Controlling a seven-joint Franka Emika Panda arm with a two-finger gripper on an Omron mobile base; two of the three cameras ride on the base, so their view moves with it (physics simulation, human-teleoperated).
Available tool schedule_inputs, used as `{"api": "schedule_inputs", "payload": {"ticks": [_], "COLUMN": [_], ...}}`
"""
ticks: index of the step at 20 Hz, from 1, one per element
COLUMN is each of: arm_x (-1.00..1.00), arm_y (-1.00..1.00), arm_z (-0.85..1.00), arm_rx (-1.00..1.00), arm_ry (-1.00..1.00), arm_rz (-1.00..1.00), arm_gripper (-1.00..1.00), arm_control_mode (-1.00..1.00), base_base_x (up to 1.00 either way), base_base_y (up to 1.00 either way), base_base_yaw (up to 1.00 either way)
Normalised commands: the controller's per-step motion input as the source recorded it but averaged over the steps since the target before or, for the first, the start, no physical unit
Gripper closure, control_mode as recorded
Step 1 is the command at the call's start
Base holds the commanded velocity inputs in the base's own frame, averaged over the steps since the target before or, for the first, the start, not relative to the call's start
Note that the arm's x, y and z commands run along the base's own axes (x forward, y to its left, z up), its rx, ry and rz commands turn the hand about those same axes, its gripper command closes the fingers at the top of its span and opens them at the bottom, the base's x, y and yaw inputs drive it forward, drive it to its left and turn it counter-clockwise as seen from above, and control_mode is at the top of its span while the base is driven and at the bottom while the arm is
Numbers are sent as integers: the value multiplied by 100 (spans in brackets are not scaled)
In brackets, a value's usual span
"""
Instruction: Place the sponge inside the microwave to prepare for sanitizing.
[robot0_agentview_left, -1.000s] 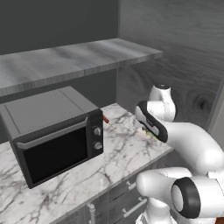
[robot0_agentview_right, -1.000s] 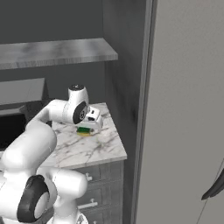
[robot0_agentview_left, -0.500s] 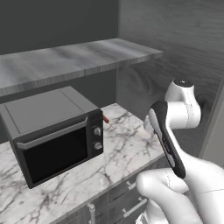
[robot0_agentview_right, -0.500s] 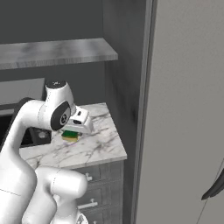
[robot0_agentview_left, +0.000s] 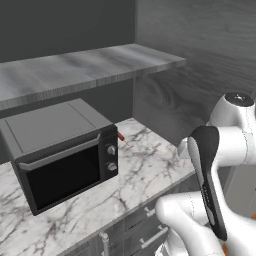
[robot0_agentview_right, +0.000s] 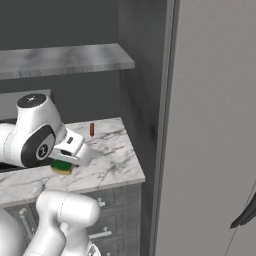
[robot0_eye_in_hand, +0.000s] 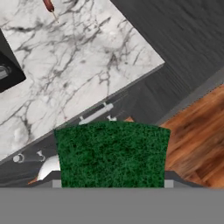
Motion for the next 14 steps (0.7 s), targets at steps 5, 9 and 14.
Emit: {"api": "schedule_inputs", "payload": {"ticks": [5,9,14], "arm_x": [-37,-1,0], "arm_y": [0,-1,0], "arm_z": [8,0,0], "arm_rx": [0,0,0], "arm_ry": [-2,0,0], "arm_rz": [-2,0,0], "arm_gripper": [100,100,100], "arm_control_mode": [-100,-100,-100], "base_base_x": [0,0,0], "base_base_y": [0,0,0], "base_base_yaw": [0,0,0]}}
